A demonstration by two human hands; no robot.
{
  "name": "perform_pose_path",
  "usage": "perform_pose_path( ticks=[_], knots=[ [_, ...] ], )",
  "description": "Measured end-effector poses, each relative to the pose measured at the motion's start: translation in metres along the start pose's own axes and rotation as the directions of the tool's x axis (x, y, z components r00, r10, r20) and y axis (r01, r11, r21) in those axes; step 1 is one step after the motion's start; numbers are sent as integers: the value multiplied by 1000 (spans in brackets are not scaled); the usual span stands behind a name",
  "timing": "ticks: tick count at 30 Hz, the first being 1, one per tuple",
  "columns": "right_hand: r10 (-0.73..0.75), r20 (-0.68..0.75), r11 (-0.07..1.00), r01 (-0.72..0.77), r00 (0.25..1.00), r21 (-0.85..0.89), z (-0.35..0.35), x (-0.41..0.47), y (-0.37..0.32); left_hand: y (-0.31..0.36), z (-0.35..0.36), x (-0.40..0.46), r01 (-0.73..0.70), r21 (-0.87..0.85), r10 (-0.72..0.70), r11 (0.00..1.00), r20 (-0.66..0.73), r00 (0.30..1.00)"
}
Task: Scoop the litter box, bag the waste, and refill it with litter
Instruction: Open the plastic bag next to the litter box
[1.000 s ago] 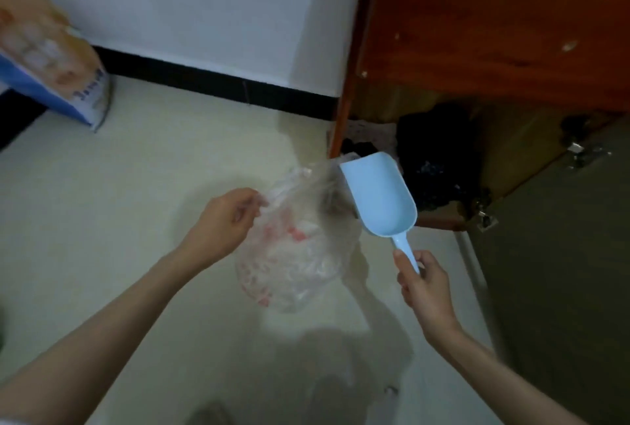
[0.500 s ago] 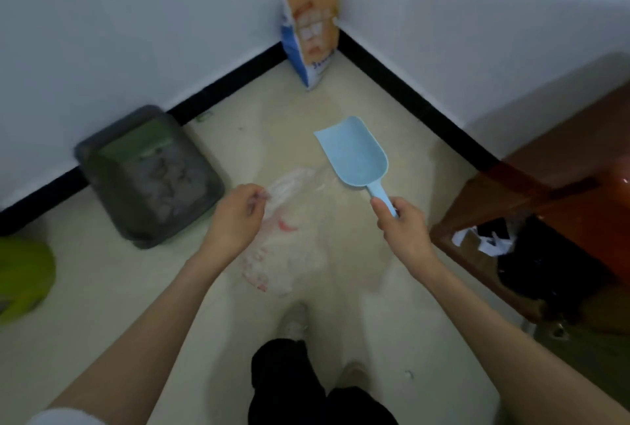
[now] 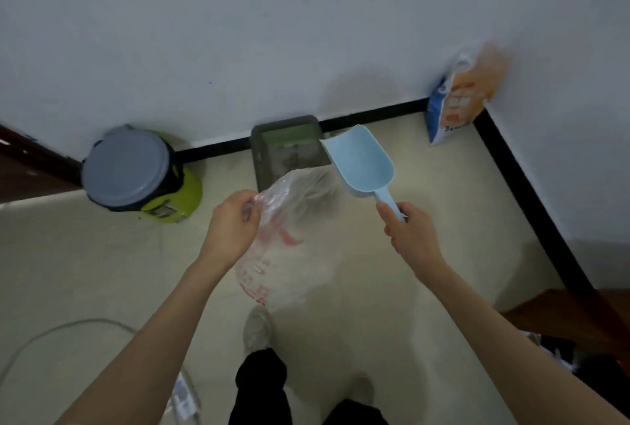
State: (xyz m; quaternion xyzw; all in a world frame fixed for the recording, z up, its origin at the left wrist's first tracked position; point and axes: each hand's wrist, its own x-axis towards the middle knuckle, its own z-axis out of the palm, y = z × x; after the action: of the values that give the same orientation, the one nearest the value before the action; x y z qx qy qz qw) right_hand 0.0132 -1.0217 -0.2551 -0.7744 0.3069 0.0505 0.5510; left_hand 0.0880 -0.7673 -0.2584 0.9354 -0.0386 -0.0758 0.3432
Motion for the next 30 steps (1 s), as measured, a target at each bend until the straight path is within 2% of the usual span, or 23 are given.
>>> perform_pose_path(
  ticks=[8,14,20,25,27,30],
  knots=[
    [17,64,996,-11,998,-93,125,45,-62,-89,-73,59,101,-39,-103,994,-43,994],
    [24,143,995,-10,989,-98,236,98,-62,-197,-99,109,106,-63,-111,992,-77,991],
    [113,176,993,-104,978,-60,318,151,-9,-268,-42,134,211,-143,-223,967,-69,972],
    [127,244,992,-129,961,-7,377,211,50,-334,23,161,130,-241,-204,962,-315,927],
    [94,298,995,-102,950,9,399,233,69,-360,50,166,102,-247,-176,964,-299,938],
    [-4,362,999,-11,932,40,435,260,95,-403,100,163,101,-225,-142,969,-176,974]
  ],
)
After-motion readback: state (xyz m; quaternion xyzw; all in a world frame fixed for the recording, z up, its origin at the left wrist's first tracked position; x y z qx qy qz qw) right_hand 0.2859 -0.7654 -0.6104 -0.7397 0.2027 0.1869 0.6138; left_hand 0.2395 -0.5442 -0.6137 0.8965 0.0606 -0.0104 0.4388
